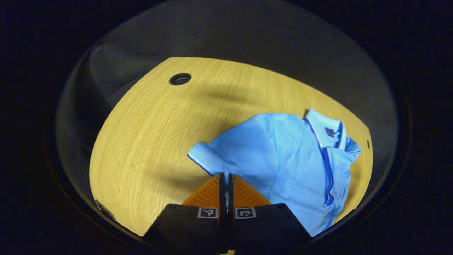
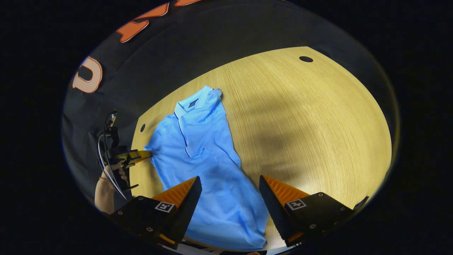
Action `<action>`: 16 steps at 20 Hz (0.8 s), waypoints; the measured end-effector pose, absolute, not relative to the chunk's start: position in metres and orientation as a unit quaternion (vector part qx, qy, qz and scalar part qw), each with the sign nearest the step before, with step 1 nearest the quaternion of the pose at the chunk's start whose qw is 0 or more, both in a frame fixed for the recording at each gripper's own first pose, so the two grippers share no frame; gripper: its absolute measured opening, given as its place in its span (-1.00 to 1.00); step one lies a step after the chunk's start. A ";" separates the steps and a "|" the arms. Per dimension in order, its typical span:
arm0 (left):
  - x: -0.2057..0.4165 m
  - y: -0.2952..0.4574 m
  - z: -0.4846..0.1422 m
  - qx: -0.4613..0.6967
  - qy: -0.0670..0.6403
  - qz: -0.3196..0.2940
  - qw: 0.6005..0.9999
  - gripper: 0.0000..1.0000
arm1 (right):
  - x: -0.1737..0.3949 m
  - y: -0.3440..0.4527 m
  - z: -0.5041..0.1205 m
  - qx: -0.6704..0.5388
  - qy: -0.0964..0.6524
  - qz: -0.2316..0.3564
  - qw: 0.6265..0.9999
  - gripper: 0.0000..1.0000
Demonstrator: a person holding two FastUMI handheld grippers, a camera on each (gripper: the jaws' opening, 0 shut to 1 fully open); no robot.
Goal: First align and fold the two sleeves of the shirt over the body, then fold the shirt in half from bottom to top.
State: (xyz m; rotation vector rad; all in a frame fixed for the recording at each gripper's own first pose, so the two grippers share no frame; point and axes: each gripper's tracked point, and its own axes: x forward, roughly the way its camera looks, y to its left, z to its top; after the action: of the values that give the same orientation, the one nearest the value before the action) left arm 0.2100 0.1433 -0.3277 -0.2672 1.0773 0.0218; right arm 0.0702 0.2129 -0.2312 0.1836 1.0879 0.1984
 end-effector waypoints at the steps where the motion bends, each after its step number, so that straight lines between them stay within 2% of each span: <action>1: 0.210 0.138 -0.325 -0.130 0.508 0.000 0.851 -0.92 | 0.070 0.212 -0.231 0.086 0.516 0.094 0.847 0.97; 9: 0.230 0.095 -0.240 -0.044 0.434 -0.075 0.897 -0.94 | 0.070 0.212 -0.233 0.074 0.516 0.093 0.848 0.97; 16: 0.233 0.001 -0.194 -0.041 0.412 -0.157 0.896 -0.93 | 0.069 0.207 -0.236 0.068 0.516 0.089 0.849 0.98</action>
State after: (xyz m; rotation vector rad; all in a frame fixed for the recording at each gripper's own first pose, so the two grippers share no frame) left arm 0.2329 0.0006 -0.1944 -0.0855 0.8542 -0.3261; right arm 0.0692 0.2068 -0.2361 0.1439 1.0868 0.1873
